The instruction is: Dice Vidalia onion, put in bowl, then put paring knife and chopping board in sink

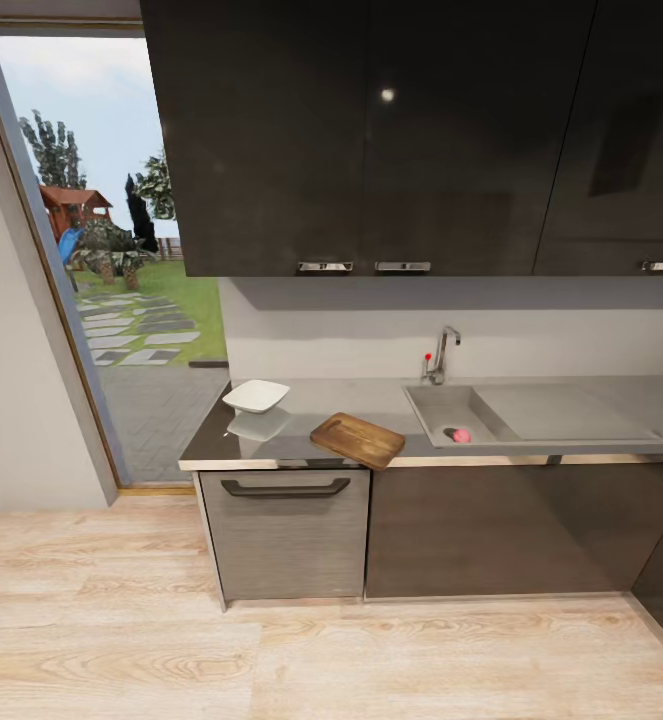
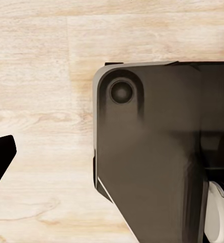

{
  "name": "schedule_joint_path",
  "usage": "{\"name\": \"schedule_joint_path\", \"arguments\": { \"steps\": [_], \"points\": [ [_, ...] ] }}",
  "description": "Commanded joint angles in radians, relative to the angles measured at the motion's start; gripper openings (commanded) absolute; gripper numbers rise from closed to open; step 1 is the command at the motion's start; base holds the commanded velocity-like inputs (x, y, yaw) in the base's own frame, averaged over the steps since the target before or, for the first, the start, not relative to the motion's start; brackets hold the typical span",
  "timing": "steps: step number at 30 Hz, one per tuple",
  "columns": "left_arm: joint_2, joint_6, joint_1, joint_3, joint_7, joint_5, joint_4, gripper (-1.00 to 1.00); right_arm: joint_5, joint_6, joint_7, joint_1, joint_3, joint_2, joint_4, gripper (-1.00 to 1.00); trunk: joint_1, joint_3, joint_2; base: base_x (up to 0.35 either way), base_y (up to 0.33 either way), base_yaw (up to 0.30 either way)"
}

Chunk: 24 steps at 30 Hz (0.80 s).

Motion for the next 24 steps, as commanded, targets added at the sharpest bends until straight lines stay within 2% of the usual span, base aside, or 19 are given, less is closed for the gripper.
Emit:
{"name": "schedule_joint_path", "arguments": {
  "steps": [1,24],
  "points": [
    [0.000,-0.003,0.000,0.000,0.000,0.001,0.000,1.00,-0.001,-0.003,-0.003,0.000,0.001,0.000,0.001,1.00,0.000,0.000,0.000,0.000,0.000,0.000],
    [0.000,-0.003,0.000,0.000,0.000,0.001,0.001,1.00,-0.001,-0.002,-0.003,0.000,0.001,0.000,0.001,1.00,0.000,0.000,0.000,0.000,0.000,0.000]
  ]
}}
